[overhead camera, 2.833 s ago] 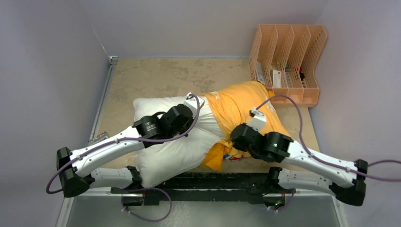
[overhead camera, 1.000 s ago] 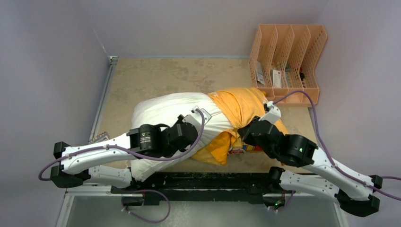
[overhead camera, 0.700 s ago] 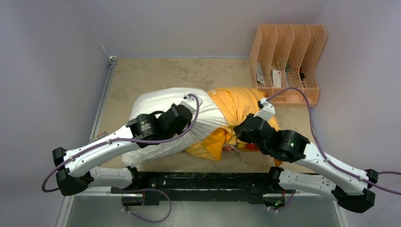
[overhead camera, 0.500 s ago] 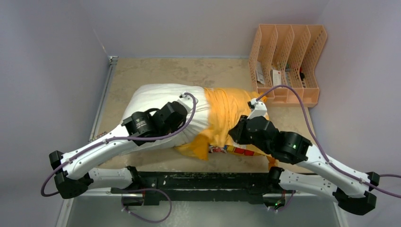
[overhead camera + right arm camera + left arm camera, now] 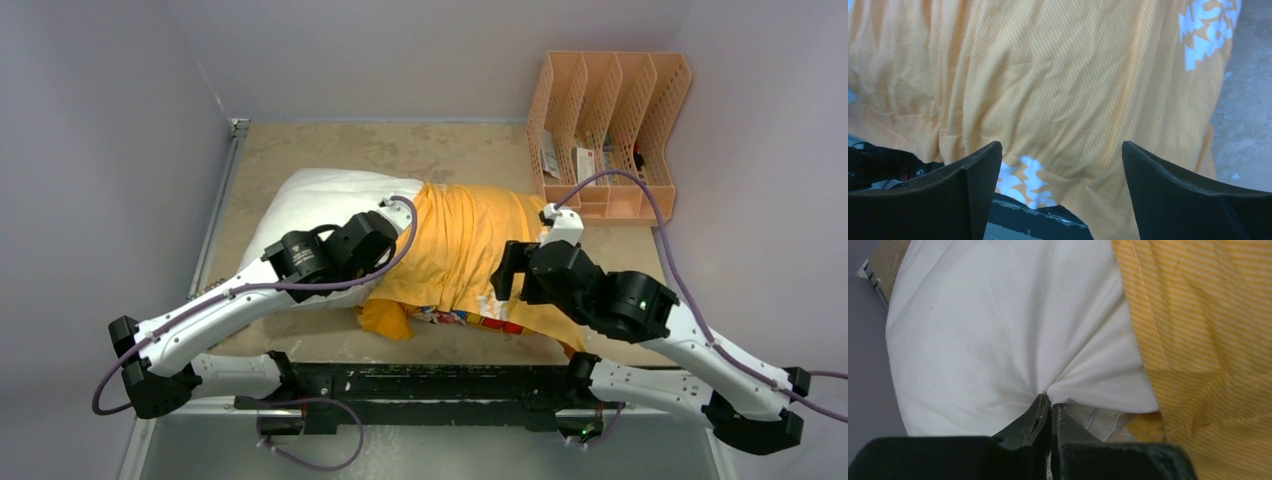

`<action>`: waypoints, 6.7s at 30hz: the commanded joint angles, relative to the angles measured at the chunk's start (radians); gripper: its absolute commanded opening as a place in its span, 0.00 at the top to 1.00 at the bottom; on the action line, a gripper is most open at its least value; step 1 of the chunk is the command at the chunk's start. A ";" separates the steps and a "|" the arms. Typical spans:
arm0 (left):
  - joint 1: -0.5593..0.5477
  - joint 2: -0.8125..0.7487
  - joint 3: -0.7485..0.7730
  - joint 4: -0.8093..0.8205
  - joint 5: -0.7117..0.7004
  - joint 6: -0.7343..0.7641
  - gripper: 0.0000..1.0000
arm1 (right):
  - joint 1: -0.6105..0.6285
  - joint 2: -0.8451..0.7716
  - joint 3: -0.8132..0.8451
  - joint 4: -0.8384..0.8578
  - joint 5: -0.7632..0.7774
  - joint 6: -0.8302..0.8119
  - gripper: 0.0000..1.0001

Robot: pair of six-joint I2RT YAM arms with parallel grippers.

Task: Remove the pillowcase from the pillow
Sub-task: Remove the pillow from the pillowcase.

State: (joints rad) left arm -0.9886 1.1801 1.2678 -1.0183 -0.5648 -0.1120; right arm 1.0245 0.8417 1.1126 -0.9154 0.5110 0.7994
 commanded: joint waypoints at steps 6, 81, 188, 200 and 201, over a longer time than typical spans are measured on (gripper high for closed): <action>0.018 -0.021 0.049 0.046 -0.095 -0.006 1.00 | -0.006 0.217 -0.086 -0.062 0.020 0.137 0.32; 0.617 0.006 0.149 0.067 0.119 0.257 1.00 | 0.215 -0.194 -0.070 -0.392 0.312 0.506 1.00; 0.573 -0.111 -0.169 0.351 0.511 0.478 1.00 | 0.055 0.283 0.000 0.850 -0.400 -0.889 0.27; 0.573 -0.106 -0.163 0.369 0.526 0.452 1.00 | 0.139 0.389 -0.207 1.328 -0.265 -1.362 0.20; 0.573 -0.106 -0.162 0.371 0.525 0.451 1.00 | 0.139 0.406 -0.204 1.338 -0.258 -1.371 0.21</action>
State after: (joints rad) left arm -0.4255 1.0798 1.0435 -0.7368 -0.0654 0.3920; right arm 1.1603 1.1965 0.8639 0.2447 0.1917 -0.4141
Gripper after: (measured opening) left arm 0.030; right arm 0.801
